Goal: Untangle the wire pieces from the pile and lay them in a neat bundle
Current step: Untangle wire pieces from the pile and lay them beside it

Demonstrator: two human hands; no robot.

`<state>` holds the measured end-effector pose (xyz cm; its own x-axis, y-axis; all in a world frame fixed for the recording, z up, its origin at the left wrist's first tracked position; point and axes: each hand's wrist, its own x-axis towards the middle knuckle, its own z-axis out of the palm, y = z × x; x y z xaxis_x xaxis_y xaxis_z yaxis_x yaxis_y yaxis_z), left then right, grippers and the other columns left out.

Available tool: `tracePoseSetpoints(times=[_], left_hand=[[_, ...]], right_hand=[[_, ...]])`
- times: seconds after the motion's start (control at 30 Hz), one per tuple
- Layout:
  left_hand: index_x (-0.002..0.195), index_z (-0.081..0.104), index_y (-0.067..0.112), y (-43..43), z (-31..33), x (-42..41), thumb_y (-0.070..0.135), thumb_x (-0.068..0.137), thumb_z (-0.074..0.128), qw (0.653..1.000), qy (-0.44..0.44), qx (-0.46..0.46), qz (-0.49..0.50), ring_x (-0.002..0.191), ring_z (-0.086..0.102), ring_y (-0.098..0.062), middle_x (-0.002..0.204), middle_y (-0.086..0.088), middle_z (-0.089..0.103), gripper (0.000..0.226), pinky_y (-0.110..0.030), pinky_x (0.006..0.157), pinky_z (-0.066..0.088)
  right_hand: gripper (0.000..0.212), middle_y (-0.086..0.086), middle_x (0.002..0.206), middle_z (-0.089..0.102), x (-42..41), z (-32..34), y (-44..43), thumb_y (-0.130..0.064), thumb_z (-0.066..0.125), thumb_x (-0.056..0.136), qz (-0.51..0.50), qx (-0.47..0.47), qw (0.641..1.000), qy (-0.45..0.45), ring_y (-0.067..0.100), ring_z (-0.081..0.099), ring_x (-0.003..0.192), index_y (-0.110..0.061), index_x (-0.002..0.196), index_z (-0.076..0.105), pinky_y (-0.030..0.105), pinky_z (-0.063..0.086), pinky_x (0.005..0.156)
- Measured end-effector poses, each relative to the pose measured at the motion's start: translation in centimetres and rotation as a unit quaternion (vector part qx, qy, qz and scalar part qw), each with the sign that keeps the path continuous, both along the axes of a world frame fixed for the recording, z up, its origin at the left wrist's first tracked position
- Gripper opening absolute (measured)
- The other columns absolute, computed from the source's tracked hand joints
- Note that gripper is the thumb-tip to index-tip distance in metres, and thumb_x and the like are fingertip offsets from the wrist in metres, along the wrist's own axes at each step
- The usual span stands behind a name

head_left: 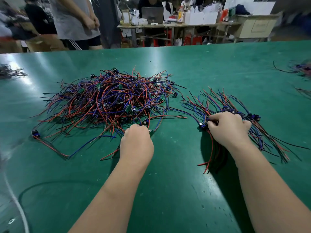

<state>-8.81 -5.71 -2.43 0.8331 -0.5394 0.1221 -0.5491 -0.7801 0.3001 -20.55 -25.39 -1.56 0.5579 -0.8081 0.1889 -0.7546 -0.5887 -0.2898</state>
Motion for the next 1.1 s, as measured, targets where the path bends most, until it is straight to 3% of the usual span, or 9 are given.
tracePoseSetpoints(times=[0.13, 0.23, 0.33, 0.5, 0.6, 0.67, 0.8, 1.0, 1.1], left_hand=[[0.108, 0.063, 0.005, -0.1, 0.0, -0.1, 0.025, 0.091, 0.053, 0.998, 0.004, -0.063, 0.0, 0.106, 0.053, -0.029, 0.109, -0.01, 0.058, 0.028, -0.04, 0.089, 0.046], [0.115, 0.063, 0.005, -0.3, 0.4, -0.5, 0.024, 0.09, 0.058, 0.976, -0.019, -0.216, -0.022, 0.11, 0.054, -0.026, 0.114, -0.009, 0.061, 0.031, -0.036, 0.096, 0.042], [0.113, 0.065, 0.001, -0.5, 1.1, -0.9, 0.007, 0.088, 0.062, 0.926, -0.068, -0.366, -0.069, 0.109, 0.057, -0.022, 0.112, -0.01, 0.063, 0.026, -0.03, 0.096, 0.043], [0.112, 0.068, 0.003, -0.6, 1.4, -1.4, -0.004, 0.088, 0.058, 0.866, -0.114, -0.466, -0.141, 0.105, 0.061, -0.019, 0.109, 0.0, 0.059, 0.027, -0.037, 0.085, 0.054], [0.115, 0.066, 0.008, -0.8, 1.4, -1.4, -0.003, 0.089, 0.057, 0.842, -0.099, -0.51, -0.147, 0.108, 0.06, -0.016, 0.112, 0.007, 0.058, 0.03, -0.027, 0.088, 0.052], [0.118, 0.064, 0.013, -0.9, 1.3, -1.3, -0.003, 0.09, 0.052, 0.828, -0.045, -0.538, -0.151, 0.112, 0.059, -0.017, 0.118, 0.011, 0.056, 0.034, -0.036, 0.093, 0.052], [0.119, 0.06, 0.024, -1.1, 1.4, -1.9, -0.009, 0.094, 0.042, 0.771, 0.146, -0.586, -0.2, 0.103, 0.067, -0.019, 0.131, 0.007, 0.053, 0.045, -0.032, 0.085, 0.055], [0.118, 0.056, 0.028, -1.4, 1.8, -2.1, -0.009, 0.096, 0.04, 0.755, 0.214, -0.593, -0.183, 0.108, 0.064, -0.011, 0.127, 0.006, 0.058, 0.046, -0.026, 0.09, 0.051], [0.119, 0.049, 0.025, -1.5, 1.8, -1.7, -0.007, 0.097, 0.038, 0.772, 0.228, -0.581, -0.125, 0.107, 0.061, -0.019, 0.12, -0.001, 0.058, 0.04, -0.018, 0.084, 0.05]], right_hand=[[0.029, 0.004, 0.112, 0.062, -0.2, 0.4, 0.3, -0.028, 0.048, 0.092, 0.0, 0.022, 0.999, 0.044, 0.031, 0.037, 0.12, -0.033, 0.114, 0.066, 0.041, 0.022, 0.095], [0.024, 0.004, 0.131, 0.047, 0.0, 0.2, 1.3, -0.027, 0.052, 0.088, 0.024, -0.015, 0.996, 0.084, 0.031, 0.033, 0.122, -0.023, 0.108, 0.065, 0.04, 0.023, 0.097], [0.027, 0.002, 0.123, 0.054, 0.1, 0.5, 2.2, -0.018, 0.057, 0.088, 0.101, 0.004, 0.991, -0.083, 0.025, 0.047, 0.114, -0.02, 0.113, 0.069, 0.034, 0.033, 0.094], [0.028, -0.012, 0.082, 0.071, 0.9, 0.9, 5.1, 0.0, 0.058, 0.087, 0.261, 0.279, 0.882, -0.275, 0.008, 0.055, 0.059, -0.021, 0.098, 0.074, 0.02, 0.046, 0.061], [0.043, -0.008, 0.101, 0.069, 1.4, 0.5, 5.9, 0.0, 0.066, 0.084, 0.325, 0.35, 0.833, -0.278, 0.011, 0.05, 0.064, -0.037, 0.108, 0.066, 0.025, 0.045, 0.065], [0.051, -0.007, 0.11, 0.066, 1.6, 0.4, 6.3, -0.001, 0.072, 0.08, 0.35, 0.392, 0.805, -0.276, 0.009, 0.055, 0.068, -0.042, 0.108, 0.063, 0.029, 0.049, 0.072], [0.033, 0.006, 0.097, 0.072, 1.8, 0.2, 7.5, 0.001, 0.074, 0.076, 0.365, 0.42, 0.769, -0.315, 0.016, 0.059, 0.08, -0.027, 0.094, 0.07, 0.042, 0.051, 0.085], [0.02, 0.002, 0.078, 0.073, 1.9, 0.8, 7.5, 0.001, 0.06, 0.088, 0.281, 0.443, 0.746, -0.411, 0.013, 0.065, 0.062, -0.016, 0.099, 0.061, 0.016, 0.043, 0.053], [0.02, 0.011, 0.081, 0.074, 1.6, 1.7, 6.7, 0.002, 0.05, 0.092, 0.23, 0.533, 0.652, -0.488, 0.016, 0.065, 0.059, -0.014, 0.105, 0.051, 0.016, 0.042, 0.05]])
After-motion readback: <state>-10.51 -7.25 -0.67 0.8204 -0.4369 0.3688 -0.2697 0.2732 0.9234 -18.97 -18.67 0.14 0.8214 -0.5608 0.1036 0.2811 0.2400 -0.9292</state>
